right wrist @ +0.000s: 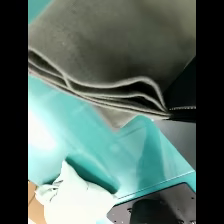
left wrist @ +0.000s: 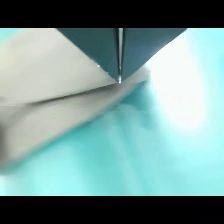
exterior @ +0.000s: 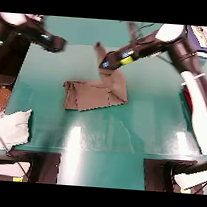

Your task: Fold the shirts.

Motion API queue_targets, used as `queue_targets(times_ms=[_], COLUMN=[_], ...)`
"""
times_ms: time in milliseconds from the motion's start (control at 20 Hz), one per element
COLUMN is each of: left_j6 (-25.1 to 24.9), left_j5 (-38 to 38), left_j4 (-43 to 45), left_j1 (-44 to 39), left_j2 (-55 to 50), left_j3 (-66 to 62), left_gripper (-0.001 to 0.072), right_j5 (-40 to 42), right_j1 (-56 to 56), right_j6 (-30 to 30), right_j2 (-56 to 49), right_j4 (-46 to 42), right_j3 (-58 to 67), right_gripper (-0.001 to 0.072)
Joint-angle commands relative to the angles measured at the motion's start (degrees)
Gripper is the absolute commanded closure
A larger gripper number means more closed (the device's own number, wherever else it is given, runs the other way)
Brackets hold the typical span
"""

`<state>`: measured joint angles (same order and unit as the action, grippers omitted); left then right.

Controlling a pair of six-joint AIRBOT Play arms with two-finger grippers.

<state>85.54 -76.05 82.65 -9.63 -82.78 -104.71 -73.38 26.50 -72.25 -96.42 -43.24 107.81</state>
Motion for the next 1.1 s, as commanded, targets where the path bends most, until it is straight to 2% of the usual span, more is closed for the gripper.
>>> queue_targets(times_ms=[0,50,100,150,200,300,450,550,800,850,900,950,1050], left_j6=[-0.07,-0.04,-0.04,-0.04,-0.15,-0.46,-0.44,-0.46,-0.48,-0.48,-0.48,-0.46,-0.46], left_j5=[-4.0,-4.39,-4.85,-5.4,-5.88,-6.12,-6.38,-5.88,-0.31,0.96,2.45,3.61,5.66], left_j4=[7.23,7.23,7.23,7.21,7.26,6.97,4.94,0.98,-8.33,-10.54,-11.93,-12.72,-13.16], left_j1=[5.97,7.04,7.72,8.13,8.13,8.13,8.13,8.13,7.82,7.54,7.08,6.67,5.22], left_j2=[8.15,9.46,10.25,10.67,10.84,10.82,10.82,10.82,10.82,10.82,10.82,10.82,10.82], left_j3=[-0.04,-0.04,-0.04,-0.04,-0.04,-0.02,0.04,1.27,10.38,12.2,14.05,15.61,18.43], left_gripper=[0.068,0.068,0.068,0.068,0.068,0.068,0.068,0.068,0.068,0.068,0.068,0.068,0.068], right_j5=[10.62,13.84,15.98,16.39,15.54,10.91,-1.38,-6.08,-2.75,-1.95,-1.14,-0.09,2.99], right_j1=[8.44,10.82,12.74,14.4,15.41,15.39,10.75,4.85,-12.55,-15.3,-17.94,-19.85,-22.71], right_j6=[2.75,4.35,6.36,7.02,7.02,6.75,3.04,2.64,1.53,1.53,1.53,1.55,1.81], right_j2=[-5.51,-7.48,-9.16,-10.29,-10.54,-9.42,-6.49,-3.69,2.91,3.06,2.89,2.47,0.92], right_j4=[-0.02,0.0,0.09,0.17,-0.11,-3.78,-15.37,-17.0,-16.22,-15.89,-13.75,-10.43,-3.3], right_j3=[0.07,0.07,0.07,0.07,0.04,0.04,-0.44,-4.42,-21.29,-23.5,-25.4,-26.99,-29.9], right_gripper=[0.0697,0.0681,0.0485,0.0229,0.0187,0.0188,0.019,0.0189,0.0185,0.0137,0.003,0.0006,0.0006])
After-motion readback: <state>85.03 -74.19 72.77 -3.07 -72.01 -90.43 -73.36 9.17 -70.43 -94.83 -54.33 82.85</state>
